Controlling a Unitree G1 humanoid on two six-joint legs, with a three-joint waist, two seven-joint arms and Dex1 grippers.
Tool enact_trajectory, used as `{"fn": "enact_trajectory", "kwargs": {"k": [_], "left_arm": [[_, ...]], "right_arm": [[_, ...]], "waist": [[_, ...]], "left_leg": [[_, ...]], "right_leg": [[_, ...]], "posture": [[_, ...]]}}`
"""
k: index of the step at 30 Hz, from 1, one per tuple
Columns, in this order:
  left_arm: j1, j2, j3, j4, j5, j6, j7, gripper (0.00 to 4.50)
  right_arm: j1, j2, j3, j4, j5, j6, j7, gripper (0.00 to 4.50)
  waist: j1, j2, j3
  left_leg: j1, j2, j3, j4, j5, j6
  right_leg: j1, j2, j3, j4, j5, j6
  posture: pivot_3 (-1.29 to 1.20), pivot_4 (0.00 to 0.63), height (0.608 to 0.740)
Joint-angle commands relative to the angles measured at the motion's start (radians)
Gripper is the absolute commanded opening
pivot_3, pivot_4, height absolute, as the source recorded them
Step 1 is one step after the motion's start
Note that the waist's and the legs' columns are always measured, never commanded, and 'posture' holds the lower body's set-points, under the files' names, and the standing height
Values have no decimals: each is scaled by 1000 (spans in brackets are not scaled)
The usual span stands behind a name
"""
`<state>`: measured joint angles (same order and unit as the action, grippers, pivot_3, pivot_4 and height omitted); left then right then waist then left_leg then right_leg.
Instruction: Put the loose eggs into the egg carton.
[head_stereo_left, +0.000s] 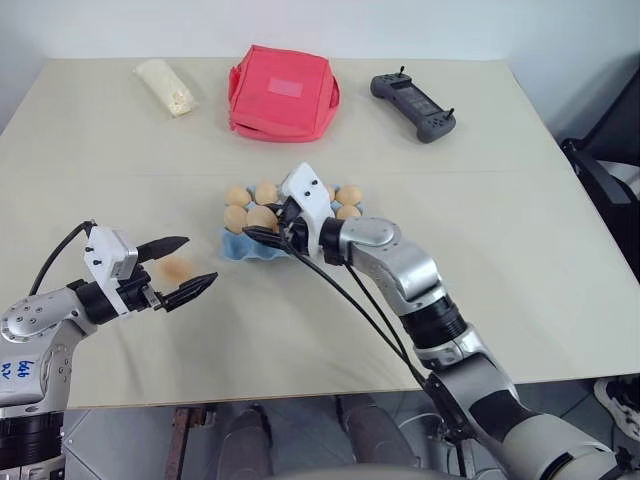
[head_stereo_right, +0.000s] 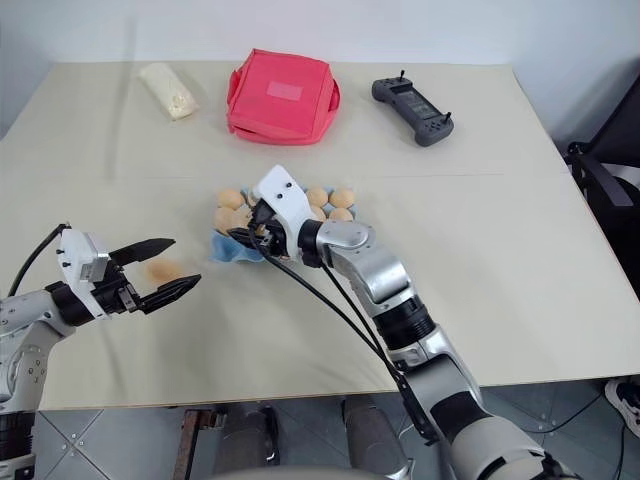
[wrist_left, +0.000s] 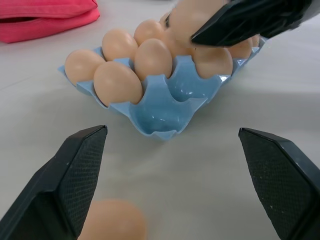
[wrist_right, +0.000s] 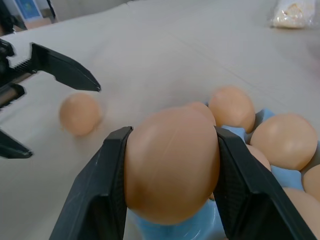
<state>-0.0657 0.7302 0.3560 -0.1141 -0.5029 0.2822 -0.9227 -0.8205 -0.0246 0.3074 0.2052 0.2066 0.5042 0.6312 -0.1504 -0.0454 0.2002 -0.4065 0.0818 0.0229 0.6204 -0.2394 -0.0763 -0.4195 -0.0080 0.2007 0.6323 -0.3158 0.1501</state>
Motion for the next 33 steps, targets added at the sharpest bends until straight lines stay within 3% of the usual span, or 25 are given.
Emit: {"fn": "enact_trajectory", "kwargs": {"k": [1, 7, 13, 18, 22, 29, 33], "left_arm": [[9, 13, 34, -43, -7, -19, 6, 4500], [11, 13, 40, -43, -6, -22, 13, 4500], [5, 0, 58, -55, -3, -27, 54, 4500], [-12, -21, 119, -70, 26, -33, 196, 4500], [4, -66, 164, -107, 58, -26, 338, 4500], [109, -174, 188, -322, 56, 88, 541, 4500], [185, -219, 178, -495, 16, 222, 636, 4500]], "right_arm": [[-28, 19, -4, 27, -19, -48, 0, 2572], [-25, 23, -22, -31, 8, -35, 36, 4479], [-20, -33, -85, -160, 77, 2, 88, 4479], [27, -223, -166, -260, 159, -7, 246, 4479], [90, -360, -213, -228, 187, -92, 388, 4479], [156, -544, -251, -156, 242, -161, 652, 4479], [143, -593, -245, -94, 229, -175, 722, 4479]], "waist": [[-2, 0, 0], [-14, 0, 0], [-18, 0, 0], [-12, -1, 0], [-9, -1, 0], [-12, -1, 0], [-12, -1, 0]], "left_leg": [[0, 0, 0, 0, 0, 0], [0, 0, 0, -1, 0, 0], [0, 0, -1, -1, 0, 0], [0, 0, -1, -1, 0, 0], [0, 0, -2, -2, 0, 0], [0, 0, -1, -1, 0, 0], [1, 0, -2, 1, 0, 0]], "right_leg": [[0, 0, 0, 0, 0, 0], [0, 0, 0, 0, 0, 0], [0, 0, -1, 0, 0, 0], [0, 0, -1, -1, 0, 0], [1, 0, -1, -3, 0, 0], [2, 0, -1, -3, 0, 1], [4, 0, -1, -4, 1, 2]], "posture": [[0, 150, 740], [0, 150, 740], [0, 150, 740], [0, 150, 740], [0, 150, 740], [0, 150, 740], [0, 150, 740]]}}
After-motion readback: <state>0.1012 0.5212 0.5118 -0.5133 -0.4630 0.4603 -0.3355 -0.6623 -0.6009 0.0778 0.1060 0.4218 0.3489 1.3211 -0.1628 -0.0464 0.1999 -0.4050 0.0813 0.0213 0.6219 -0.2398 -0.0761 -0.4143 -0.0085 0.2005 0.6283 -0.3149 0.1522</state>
